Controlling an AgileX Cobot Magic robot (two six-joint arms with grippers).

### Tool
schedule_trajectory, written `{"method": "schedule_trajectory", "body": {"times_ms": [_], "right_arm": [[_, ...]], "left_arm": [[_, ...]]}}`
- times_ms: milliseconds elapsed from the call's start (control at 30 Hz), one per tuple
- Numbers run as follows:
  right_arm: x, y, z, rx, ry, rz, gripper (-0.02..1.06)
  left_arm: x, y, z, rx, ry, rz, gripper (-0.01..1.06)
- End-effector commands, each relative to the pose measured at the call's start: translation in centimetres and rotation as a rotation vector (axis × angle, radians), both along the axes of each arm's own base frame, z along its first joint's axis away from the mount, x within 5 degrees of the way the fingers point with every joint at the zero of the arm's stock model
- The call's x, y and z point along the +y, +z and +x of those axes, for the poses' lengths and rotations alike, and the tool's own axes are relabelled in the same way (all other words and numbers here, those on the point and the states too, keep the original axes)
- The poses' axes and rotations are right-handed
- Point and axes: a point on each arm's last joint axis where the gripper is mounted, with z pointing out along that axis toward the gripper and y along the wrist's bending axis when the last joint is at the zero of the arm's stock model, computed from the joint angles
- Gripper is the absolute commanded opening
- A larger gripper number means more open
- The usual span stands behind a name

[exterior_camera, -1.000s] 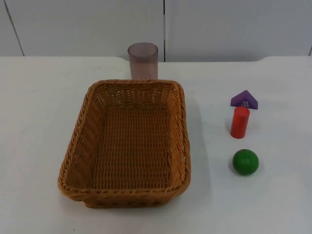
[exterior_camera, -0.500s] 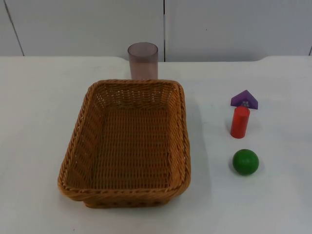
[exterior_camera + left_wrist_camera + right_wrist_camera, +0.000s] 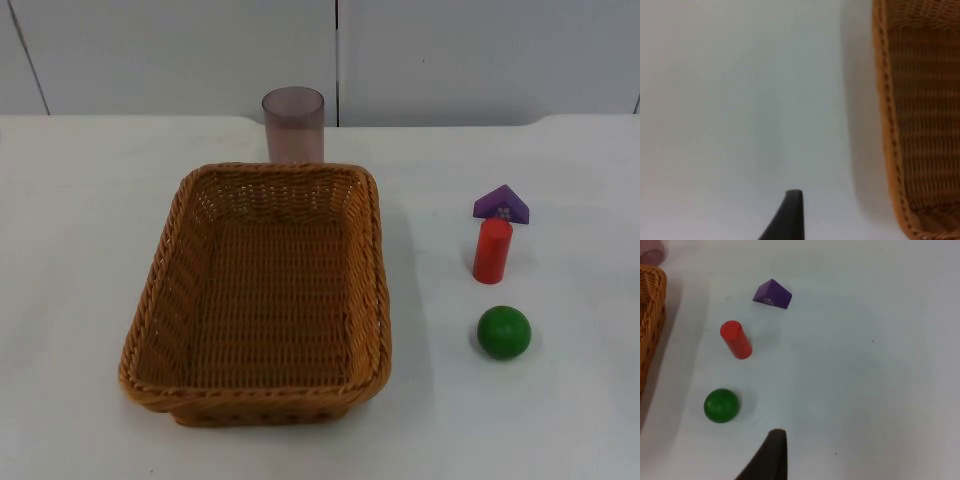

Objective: Pick up the basket with the left hand and place the triangular block into the basket with the right hand.

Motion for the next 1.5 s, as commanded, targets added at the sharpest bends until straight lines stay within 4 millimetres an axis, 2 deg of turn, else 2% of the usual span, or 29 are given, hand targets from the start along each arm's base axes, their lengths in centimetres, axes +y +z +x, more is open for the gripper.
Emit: {"method": "schedule_trajectory", "body": {"times_ms": [0,33,167,200,333,367,500,567,667,700,967,1167,1267,1333,1367,1400,1467], "right_arm": [[-0.1,0.3,0.1,-0.015,-0.002,-0.005,1.05],[-0.1,0.3,0.1,-0.015,-0.002,-0.005,1.05],[-0.1,0.2,0.1,-0.013,-0.002,-0.005,1.05],[-0.1,0.2,0.1,-0.013,-0.002,-0.005,1.05],[-0.1,0.2,0.0,-0.009,-0.002,-0.006,1.05],[-0.1,0.2,0.0,-0.009,-0.002,-0.006,1.05],[-0.1,0.2,0.1,-0.014,-0.002,-0.011,1.05],[-0.1,0.2,0.1,-0.014,-0.002,-0.011,1.05],[-0.1,0.3,0.1,-0.016,-0.002,-0.011,1.05],[-0.1,0.3,0.1,-0.016,-0.002,-0.011,1.05],[-0.1,0.2,0.1,-0.014,-0.002,-0.011,1.05],[-0.2,0.2,0.1,-0.013,-0.002,-0.018,1.05],[-0.3,0.2,0.1,-0.015,-0.002,-0.035,1.05],[-0.3,0.2,0.1,-0.015,-0.002,-0.035,1.05],[-0.3,0.2,0.1,-0.015,-0.002,-0.035,1.05],[-0.3,0.2,0.1,-0.015,-0.002,-0.035,1.05],[-0.3,0.2,0.1,-0.017,-0.002,-0.035,1.05]], "left_arm": [[-1.7,0.0,2.0,0.016,-0.056,-0.023,0.85],[-1.7,0.0,2.0,0.016,-0.056,-0.023,0.85],[-4.6,-2.6,5.8,0.090,-0.153,0.013,0.85],[-4.6,-2.6,5.8,0.090,-0.153,0.013,0.85],[-5.8,-6.0,8.9,0.161,-0.154,0.016,0.85],[-5.8,-6.0,8.9,0.161,-0.154,0.016,0.85],[-6.6,-9.4,11.6,0.256,-0.141,0.000,0.85],[-6.8,-9.8,11.9,0.267,-0.143,-0.001,0.85],[-7.8,-12.0,13.1,0.288,-0.160,0.012,0.85],[-7.8,-12.0,13.1,0.288,-0.160,0.012,0.85],[-8.1,-17.2,14.7,0.356,-0.123,0.021,0.85],[-8.2,-18.9,15.0,0.383,-0.101,0.006,0.85],[-8.3,-19.0,15.1,0.383,-0.102,0.007,0.75],[-8.3,-19.0,15.2,0.374,-0.099,0.006,0.59],[-8.3,-19.0,15.2,0.374,-0.099,0.006,0.59],[-8.3,-19.0,15.2,0.373,-0.094,0.000,0.50],[-8.4,-19.0,15.2,0.372,-0.077,-0.020,0.25]]}}
